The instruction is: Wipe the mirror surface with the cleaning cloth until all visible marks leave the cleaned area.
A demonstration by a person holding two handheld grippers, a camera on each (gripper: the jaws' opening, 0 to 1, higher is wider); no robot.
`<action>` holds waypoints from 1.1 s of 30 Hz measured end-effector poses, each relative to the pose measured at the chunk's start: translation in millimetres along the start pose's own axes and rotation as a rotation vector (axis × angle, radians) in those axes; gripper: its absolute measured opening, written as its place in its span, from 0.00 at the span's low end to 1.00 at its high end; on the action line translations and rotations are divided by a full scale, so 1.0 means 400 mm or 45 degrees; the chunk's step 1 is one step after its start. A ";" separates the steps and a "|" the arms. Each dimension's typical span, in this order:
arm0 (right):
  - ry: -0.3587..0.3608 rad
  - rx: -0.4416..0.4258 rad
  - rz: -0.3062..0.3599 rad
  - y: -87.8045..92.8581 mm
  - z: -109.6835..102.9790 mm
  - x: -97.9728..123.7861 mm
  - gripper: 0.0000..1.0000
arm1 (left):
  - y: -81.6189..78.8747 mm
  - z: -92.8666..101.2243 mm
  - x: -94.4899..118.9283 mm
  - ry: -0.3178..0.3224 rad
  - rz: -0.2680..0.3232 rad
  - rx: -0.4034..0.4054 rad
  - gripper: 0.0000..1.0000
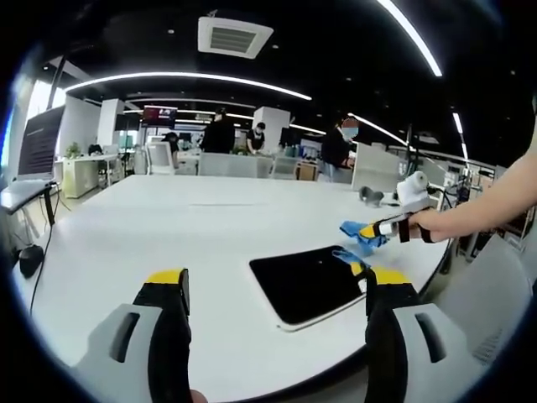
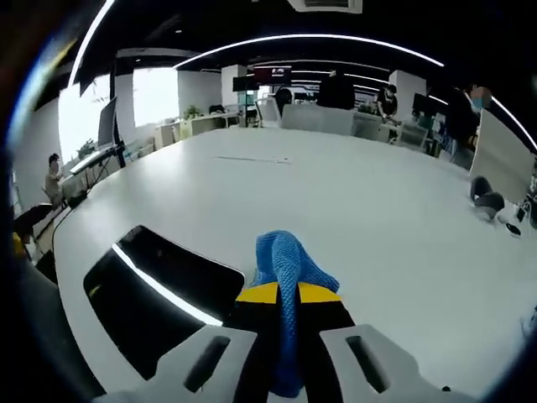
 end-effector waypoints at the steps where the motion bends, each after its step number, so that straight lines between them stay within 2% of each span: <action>1: 0.028 -0.069 0.009 -0.009 0.000 0.000 0.00 | 0.000 0.000 0.000 -0.001 0.001 0.000 0.85; 4: 0.046 -0.120 0.026 -0.026 -0.007 -0.003 0.00 | -0.001 0.000 0.001 -0.002 0.005 0.000 0.85; 7: 0.039 -0.111 0.017 -0.032 -0.025 -0.012 0.00 | 0.000 0.000 0.001 0.002 0.005 0.002 0.84; 12: 0.021 -0.122 -0.011 -0.025 -0.062 -0.028 0.00 | -0.001 -0.003 0.002 0.001 0.018 0.002 0.84; 20: 0.037 -0.122 -0.039 -0.017 -0.081 -0.074 0.00 | 0.002 -0.006 0.003 -0.002 0.012 0.001 0.85; 23: 0.019 -0.110 -0.078 -0.003 -0.091 -0.094 0.00 | 0.004 -0.010 0.003 -0.010 0.010 0.002 0.87; 25: 0.009 -0.139 -0.125 0.016 -0.095 -0.104 0.00 | 0.005 -0.011 0.003 -0.010 0.006 -0.001 0.88; 28: 0.018 -0.136 -0.146 0.036 -0.097 -0.110 0.00 | 0.006 -0.011 0.003 -0.008 0.006 -0.001 0.87; 33: 0.030 -0.133 -0.128 0.037 -0.095 -0.114 0.00 | 0.007 -0.010 0.003 -0.006 0.009 0.001 0.88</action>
Point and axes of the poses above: the point that each gripper's makers call its tool centre point, and the gripper's own axes: x roughly backward along the fingers, z roughly to its right, y roughly out of its underside, the point moved 7 cm from there along x, roughly backward along the fingers, and after that the axes turned 7 degrees about y, right-handed, at the moved point
